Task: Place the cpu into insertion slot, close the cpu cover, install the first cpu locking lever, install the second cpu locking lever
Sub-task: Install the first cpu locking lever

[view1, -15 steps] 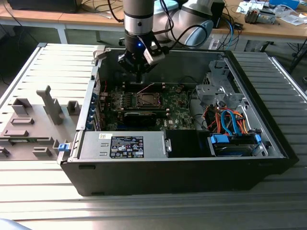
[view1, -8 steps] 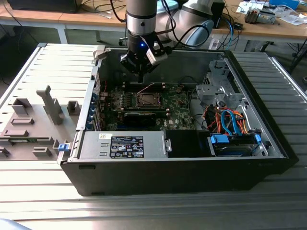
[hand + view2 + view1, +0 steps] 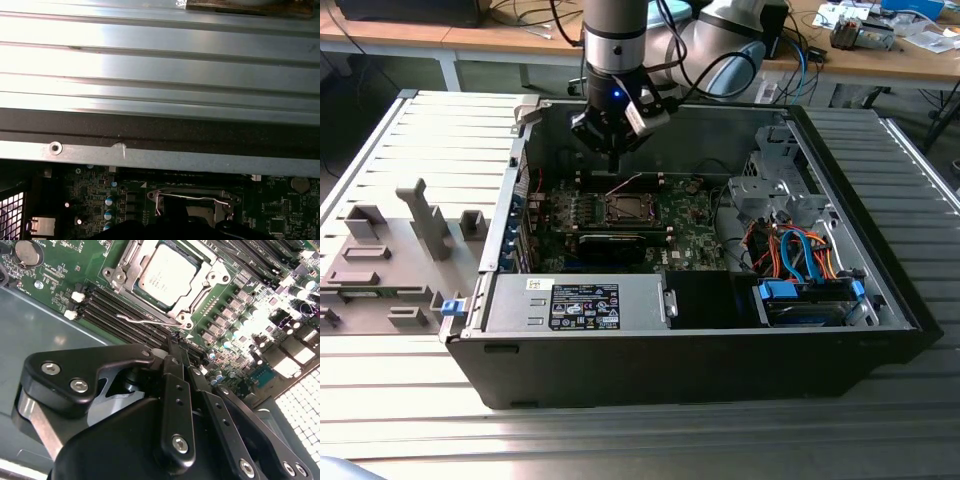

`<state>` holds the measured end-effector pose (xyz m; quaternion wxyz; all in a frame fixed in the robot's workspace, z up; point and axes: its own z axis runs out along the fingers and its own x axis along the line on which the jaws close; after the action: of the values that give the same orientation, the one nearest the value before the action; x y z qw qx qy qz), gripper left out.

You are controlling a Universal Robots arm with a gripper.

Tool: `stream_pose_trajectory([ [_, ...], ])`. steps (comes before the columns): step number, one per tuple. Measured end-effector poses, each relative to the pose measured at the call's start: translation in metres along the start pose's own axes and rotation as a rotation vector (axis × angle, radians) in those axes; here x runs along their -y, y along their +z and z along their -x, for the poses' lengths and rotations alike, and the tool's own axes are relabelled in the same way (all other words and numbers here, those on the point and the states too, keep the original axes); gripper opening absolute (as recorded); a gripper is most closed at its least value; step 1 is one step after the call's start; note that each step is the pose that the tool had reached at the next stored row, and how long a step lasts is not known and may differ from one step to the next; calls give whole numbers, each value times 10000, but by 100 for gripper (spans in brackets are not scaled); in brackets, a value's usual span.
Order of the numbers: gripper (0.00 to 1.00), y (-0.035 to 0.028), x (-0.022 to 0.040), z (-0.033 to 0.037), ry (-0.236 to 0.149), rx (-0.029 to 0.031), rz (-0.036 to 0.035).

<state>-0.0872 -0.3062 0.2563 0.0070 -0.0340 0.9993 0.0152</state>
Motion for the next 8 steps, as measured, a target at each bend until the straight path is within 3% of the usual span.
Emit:
stream_pose_trajectory([
  [8, 11, 1, 5, 73, 0, 1, 0],
])
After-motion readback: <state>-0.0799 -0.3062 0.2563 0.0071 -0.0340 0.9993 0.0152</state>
